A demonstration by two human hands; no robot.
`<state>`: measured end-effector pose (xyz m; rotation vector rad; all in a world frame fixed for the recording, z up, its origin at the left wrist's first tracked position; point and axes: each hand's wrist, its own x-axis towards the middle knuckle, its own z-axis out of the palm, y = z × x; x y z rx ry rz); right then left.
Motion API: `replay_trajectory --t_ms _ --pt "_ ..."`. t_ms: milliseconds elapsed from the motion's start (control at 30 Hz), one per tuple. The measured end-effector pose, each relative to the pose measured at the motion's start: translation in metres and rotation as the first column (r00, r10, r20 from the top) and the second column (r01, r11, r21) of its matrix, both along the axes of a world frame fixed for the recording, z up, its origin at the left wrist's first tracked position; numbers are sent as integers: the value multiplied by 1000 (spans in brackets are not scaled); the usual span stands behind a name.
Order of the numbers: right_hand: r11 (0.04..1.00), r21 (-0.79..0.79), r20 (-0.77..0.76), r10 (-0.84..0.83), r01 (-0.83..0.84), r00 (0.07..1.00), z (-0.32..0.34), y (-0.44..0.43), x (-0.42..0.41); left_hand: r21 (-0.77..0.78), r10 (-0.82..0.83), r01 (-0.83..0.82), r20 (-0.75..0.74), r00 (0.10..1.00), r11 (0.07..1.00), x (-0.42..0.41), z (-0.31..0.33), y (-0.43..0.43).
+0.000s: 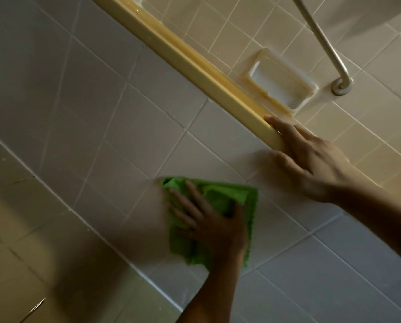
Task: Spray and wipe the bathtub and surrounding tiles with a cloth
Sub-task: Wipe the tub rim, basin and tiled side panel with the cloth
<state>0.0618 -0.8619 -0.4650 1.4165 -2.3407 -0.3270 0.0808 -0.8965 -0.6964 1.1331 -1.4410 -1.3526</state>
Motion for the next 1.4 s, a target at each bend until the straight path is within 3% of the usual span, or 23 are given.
replay_trajectory --t_ms 167,400,600,867,1233,1400 --pt "998 -68 39 3 0 999 0 2 3 -173 52 -51 -1 999 984 0 64 0" --pt "994 -113 20 -2 4 1000 -3 1 5 -135 40 -47 -53 998 990 4 120 -32" --pt "999 -23 -50 -24 23 998 -5 -17 15 -30 153 -157 -110 982 987 4 128 -89" --pt "998 34 -68 57 -55 996 -9 -97 25 158 233 -211 -139 962 965 7 99 -155" --pt "991 84 -228 120 -103 966 -14 -130 20 261 277 -242 -106 955 934 14 1 -211" --pt "995 59 -320 96 -81 943 -21 -126 25 217 270 -251 -63 961 943 19 -63 -201"
